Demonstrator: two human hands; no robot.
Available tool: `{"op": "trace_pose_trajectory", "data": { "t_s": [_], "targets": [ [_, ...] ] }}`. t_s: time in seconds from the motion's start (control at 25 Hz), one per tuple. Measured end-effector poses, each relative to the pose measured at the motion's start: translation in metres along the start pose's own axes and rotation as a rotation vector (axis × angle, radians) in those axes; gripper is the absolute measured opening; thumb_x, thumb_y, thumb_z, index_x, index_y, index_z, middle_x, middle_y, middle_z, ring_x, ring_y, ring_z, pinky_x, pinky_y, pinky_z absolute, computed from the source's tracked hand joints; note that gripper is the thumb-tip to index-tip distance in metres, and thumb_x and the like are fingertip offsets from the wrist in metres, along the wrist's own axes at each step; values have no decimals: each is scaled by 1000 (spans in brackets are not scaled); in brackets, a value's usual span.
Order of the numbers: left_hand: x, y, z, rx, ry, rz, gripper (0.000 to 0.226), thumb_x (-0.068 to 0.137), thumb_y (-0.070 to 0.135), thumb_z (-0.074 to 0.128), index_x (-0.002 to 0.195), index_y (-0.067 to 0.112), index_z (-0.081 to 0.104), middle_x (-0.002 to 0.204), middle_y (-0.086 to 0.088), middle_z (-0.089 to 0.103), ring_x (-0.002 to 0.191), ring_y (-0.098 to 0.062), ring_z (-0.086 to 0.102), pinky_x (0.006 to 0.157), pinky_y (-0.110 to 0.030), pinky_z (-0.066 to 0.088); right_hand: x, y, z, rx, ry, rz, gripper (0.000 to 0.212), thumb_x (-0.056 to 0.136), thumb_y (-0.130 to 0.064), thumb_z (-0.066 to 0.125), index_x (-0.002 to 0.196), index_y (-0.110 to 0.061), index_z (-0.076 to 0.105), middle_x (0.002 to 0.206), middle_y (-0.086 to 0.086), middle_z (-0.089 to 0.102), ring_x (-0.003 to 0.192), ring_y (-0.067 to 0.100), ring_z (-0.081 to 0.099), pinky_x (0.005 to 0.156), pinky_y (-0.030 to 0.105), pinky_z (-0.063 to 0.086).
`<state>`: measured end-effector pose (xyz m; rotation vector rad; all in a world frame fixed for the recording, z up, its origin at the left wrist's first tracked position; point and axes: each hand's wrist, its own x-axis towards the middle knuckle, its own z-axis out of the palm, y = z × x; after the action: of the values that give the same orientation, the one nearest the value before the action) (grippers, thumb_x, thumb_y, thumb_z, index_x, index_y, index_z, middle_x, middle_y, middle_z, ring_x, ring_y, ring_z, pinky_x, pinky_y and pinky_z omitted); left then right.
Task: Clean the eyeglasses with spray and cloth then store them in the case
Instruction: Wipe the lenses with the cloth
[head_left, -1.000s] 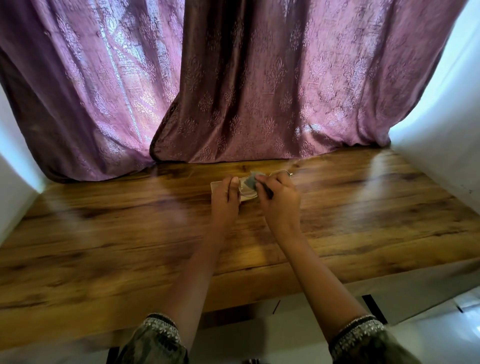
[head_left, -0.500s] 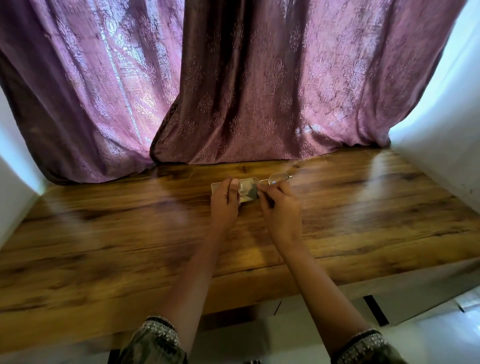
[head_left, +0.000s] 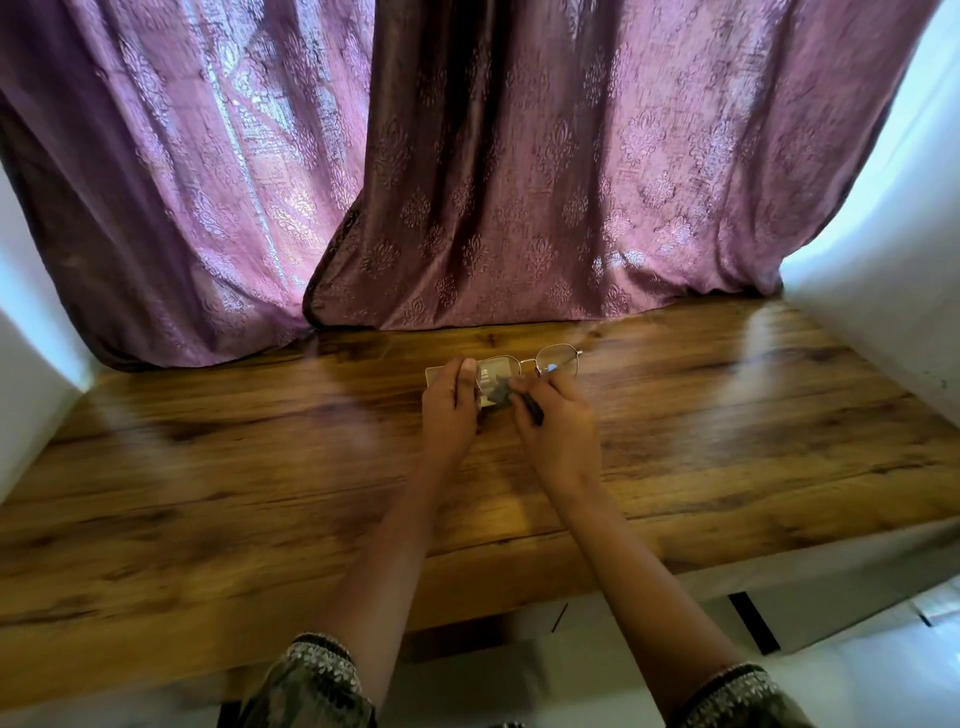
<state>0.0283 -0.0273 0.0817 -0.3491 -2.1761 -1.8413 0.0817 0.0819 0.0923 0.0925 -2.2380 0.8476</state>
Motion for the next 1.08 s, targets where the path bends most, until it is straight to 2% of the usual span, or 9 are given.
{"op": "trace_pose_trajectory", "data": {
  "t_s": [0.16, 0.24, 0.36, 0.56, 0.68, 0.8, 0.96, 1.08],
  "targets": [
    [-2, 4, 0, 0, -9, 30, 33, 99, 19, 35, 69, 29, 45, 59, 4, 46, 53, -6, 43, 53, -22, 37, 23, -10, 0, -54, 56, 29, 13, 80, -10, 67, 91, -6, 70, 86, 10, 64, 72, 24, 63, 64, 29, 52],
    [-2, 6, -1, 12, 11, 48, 34, 99, 17, 35, 69, 30, 45, 60, 7, 46, 52, -1, 46, 53, -13, 36, 21, -18, 7, -29, 23, -1, 15, 80, -9, 65, 93, -5, 70, 87, 12, 64, 74, 26, 63, 64, 31, 52],
    [-3, 5, -2, 4, 27, 52, 37, 99, 11, 35, 67, 28, 43, 60, 8, 45, 52, 4, 47, 52, -9, 36, 2, -22, 14, -6, -53, -66, 18, 80, -8, 65, 98, -5, 69, 90, 11, 64, 77, 23, 62, 64, 30, 52],
    [-3, -2, -6, 11, 17, 24, 28, 99, 17, 36, 74, 14, 49, 58, 7, 45, 50, 1, 45, 48, -11, 34, 1, -12, 2, -42, -21, -2, 16, 77, -6, 68, 94, -6, 70, 89, 8, 64, 74, 20, 62, 64, 29, 54],
    [-2, -4, -8, -2, 15, 39, 27, 97, 23, 36, 76, 13, 49, 59, 7, 45, 52, -2, 44, 50, -15, 35, 20, -15, 3, -51, 33, 32, 14, 77, -7, 69, 91, -6, 70, 87, 10, 64, 72, 24, 62, 63, 32, 54],
    [0, -4, -10, 5, 31, 39, 27, 98, 20, 36, 75, 12, 49, 61, 6, 46, 57, -7, 42, 53, -15, 35, 20, -27, 10, -45, 4, -12, 14, 78, -7, 67, 92, -4, 70, 86, 11, 64, 75, 22, 61, 63, 27, 50],
    [2, -3, -14, 3, 44, 4, 31, 99, 16, 36, 69, 17, 46, 62, 6, 45, 55, -1, 45, 53, -11, 35, -3, -28, 11, -17, -82, -44, 17, 78, -4, 67, 95, -5, 68, 90, 9, 64, 77, 20, 62, 65, 25, 50],
    [3, -2, -16, -14, 17, -8, 35, 99, 17, 35, 67, 26, 43, 61, 5, 45, 55, -4, 43, 52, -12, 36, 3, -19, 4, -30, -26, 24, 14, 78, -6, 69, 92, -7, 69, 90, 7, 64, 77, 20, 62, 66, 24, 50]
  ]
}}
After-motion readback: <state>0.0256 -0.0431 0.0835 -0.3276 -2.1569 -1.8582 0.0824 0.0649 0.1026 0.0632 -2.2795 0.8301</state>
